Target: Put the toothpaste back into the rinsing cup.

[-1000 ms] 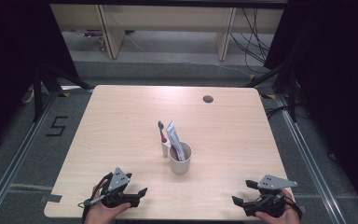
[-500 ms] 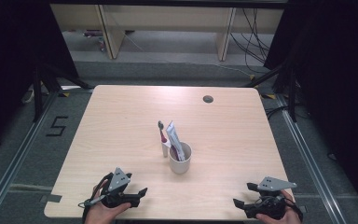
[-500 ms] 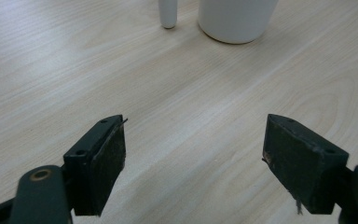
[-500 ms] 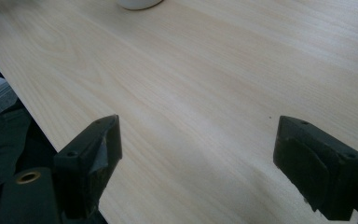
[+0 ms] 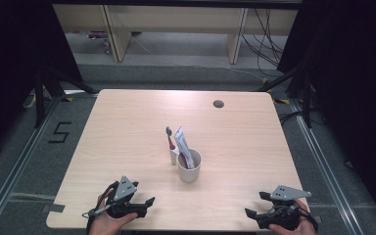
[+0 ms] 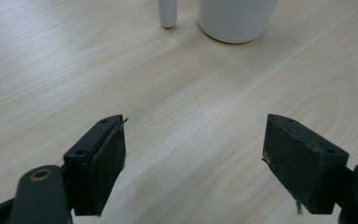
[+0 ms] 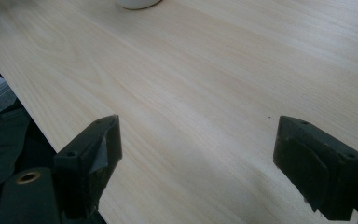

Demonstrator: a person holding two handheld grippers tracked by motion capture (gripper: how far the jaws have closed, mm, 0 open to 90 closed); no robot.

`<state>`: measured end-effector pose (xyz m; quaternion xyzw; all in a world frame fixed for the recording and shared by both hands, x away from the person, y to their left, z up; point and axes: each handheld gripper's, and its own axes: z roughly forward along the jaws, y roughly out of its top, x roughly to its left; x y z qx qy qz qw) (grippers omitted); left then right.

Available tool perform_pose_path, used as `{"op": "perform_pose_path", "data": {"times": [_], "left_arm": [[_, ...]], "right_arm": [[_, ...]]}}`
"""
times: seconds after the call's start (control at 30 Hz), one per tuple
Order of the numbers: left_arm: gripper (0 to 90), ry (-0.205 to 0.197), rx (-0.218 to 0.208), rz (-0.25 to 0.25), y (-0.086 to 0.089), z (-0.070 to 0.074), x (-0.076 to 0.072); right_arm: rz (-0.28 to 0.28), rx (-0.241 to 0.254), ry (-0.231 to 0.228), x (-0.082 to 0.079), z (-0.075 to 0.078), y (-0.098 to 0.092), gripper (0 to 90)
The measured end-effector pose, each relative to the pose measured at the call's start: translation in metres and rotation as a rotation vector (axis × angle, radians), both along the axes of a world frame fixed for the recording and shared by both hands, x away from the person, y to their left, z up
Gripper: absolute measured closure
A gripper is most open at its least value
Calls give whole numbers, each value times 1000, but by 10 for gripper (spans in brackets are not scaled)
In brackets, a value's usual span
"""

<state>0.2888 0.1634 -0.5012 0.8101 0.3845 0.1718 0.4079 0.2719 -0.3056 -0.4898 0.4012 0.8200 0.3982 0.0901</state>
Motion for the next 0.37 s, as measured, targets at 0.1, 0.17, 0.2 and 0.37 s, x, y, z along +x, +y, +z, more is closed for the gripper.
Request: {"op": "perform_pose_path", "data": {"times": [0.1,0.17,0.2,0.37], "left_arm": [[210,0,1,-2,0,0,0],[209,3,4,-1,0,0,0],[210,1,-1,-2,0,0,0],[210,1,2,-3,0,-1,1]], "right_arm": [[10,-13,-24,2,0,-1,160],[10,-13,-23,1,0,-1,160],[11,-12,-21,2,-1,-1,160],[6,-7,-29,1,0,-1,160]]}}
